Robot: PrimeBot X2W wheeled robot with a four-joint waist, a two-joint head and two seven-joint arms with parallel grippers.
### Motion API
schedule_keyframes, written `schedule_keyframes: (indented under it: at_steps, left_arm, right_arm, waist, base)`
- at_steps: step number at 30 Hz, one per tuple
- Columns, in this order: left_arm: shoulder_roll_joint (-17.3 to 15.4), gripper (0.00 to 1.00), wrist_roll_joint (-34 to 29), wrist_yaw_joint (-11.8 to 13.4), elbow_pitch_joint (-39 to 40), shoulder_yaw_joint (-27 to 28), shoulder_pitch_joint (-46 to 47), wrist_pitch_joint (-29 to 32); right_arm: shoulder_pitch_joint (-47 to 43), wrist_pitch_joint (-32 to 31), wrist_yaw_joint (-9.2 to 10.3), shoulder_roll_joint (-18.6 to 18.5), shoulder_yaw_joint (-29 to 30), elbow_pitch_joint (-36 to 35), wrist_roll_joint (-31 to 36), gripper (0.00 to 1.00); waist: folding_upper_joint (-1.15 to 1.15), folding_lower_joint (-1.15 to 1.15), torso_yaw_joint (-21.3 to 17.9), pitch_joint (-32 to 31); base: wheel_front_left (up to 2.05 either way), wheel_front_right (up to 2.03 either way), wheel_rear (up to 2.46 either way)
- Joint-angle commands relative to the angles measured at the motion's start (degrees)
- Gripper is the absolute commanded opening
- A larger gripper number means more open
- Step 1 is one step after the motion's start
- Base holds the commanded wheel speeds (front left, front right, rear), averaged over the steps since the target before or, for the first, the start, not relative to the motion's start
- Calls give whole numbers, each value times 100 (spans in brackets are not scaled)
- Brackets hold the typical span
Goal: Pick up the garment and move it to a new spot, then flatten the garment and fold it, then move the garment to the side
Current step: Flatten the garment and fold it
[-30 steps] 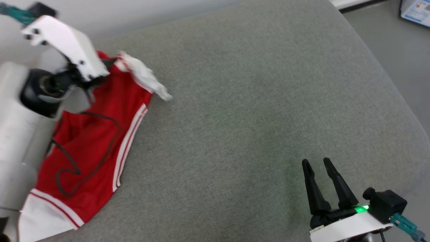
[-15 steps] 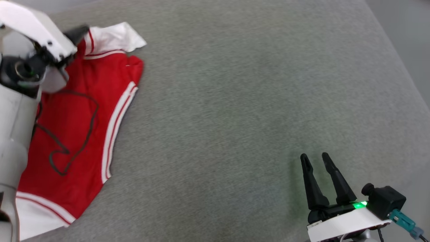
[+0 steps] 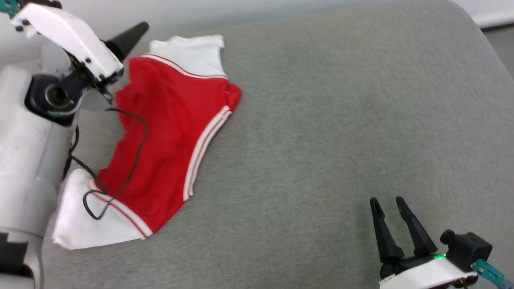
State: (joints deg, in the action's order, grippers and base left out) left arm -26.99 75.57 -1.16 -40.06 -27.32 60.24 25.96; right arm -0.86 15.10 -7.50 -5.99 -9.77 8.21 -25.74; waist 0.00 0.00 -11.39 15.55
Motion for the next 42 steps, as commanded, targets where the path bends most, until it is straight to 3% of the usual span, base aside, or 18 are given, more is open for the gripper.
schedule_keyframes:
  at_steps: [1,7,15,19,25,32,42]
  left_arm:
    - [-4,100,36,-7,93,15,-147,-36]
    - [-244,100,-48,103,1071,-57,-1089,-289]
    - [-727,100,25,527,2553,175,-2676,-796]
    - [-985,100,-154,729,3320,36,-3510,-966]
    - [-1069,100,-179,1007,3980,-109,-4323,-1073]
    - [-1071,100,23,1161,4247,-267,-4483,-687]
    - [-955,100,-40,1368,3846,-638,-3473,266]
  right_arm:
    - [-72,8,2,-49,9,26,-26,100]
    - [-236,8,2,-171,120,12,-54,100]
    - [-514,8,2,-287,212,29,-115,100]
    - [-655,9,2,-321,263,23,-148,100]
    - [-813,8,2,-332,270,46,-167,100]
    - [-712,9,2,-303,208,72,-178,100]
    - [-461,9,2,-201,204,151,-190,100]
  waist:
    - [0,0,320,-316]
    - [0,0,675,-649]
    - [0,0,926,-1031]
    - [0,0,1017,-1156]
    - [0,0,1090,-1218]
    - [0,0,974,-1176]
    - [0,0,653,-947]
  base:
    - [0,0,0]
    - [0,0,0]
    - [0,0,0]
    - [0,0,0]
    - [0,0,0]
    - [0,0,0]
    - [0,0,0]
